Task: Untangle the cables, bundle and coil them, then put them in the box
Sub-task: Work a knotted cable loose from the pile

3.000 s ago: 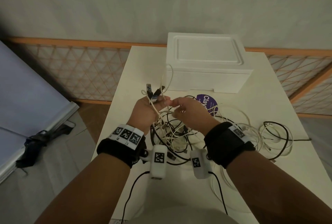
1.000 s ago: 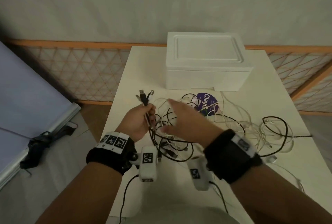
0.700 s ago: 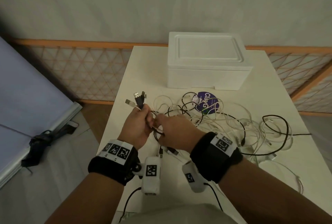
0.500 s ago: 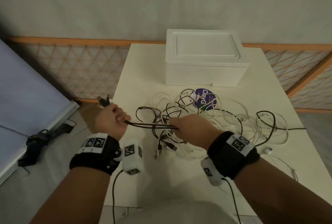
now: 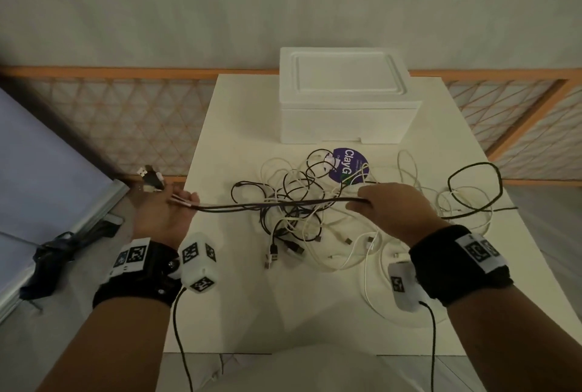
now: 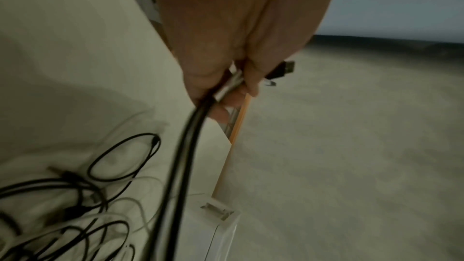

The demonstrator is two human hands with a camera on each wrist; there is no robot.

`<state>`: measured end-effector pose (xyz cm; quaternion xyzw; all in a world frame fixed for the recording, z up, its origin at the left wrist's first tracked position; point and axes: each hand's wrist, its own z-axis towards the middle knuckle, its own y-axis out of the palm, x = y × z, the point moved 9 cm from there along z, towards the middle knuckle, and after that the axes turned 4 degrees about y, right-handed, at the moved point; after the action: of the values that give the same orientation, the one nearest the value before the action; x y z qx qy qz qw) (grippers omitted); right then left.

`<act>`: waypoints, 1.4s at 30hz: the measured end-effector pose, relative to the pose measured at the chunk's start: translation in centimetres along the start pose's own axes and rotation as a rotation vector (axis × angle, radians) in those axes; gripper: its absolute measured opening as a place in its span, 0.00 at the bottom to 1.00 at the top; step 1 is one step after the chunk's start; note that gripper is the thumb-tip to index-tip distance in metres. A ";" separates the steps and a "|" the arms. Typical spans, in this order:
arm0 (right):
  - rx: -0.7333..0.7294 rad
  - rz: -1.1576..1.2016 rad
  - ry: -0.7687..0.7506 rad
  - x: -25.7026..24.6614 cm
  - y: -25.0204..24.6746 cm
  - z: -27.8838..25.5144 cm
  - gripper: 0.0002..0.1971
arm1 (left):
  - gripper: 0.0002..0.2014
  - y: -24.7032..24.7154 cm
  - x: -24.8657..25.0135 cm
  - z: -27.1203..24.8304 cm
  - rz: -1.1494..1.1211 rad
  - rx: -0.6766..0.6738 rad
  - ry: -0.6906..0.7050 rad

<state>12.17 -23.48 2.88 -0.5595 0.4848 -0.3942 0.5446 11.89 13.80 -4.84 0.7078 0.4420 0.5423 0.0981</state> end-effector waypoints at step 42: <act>-0.486 0.185 0.024 3.4 10.1 -0.1 0.12 | 0.18 7.5 -18.3 -8.5 0.451 -0.089 -0.363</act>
<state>11.62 -26.18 -7.45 -0.6225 0.6208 -0.2213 0.4221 8.19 -6.89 -9.31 0.8685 0.2245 0.4339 0.0834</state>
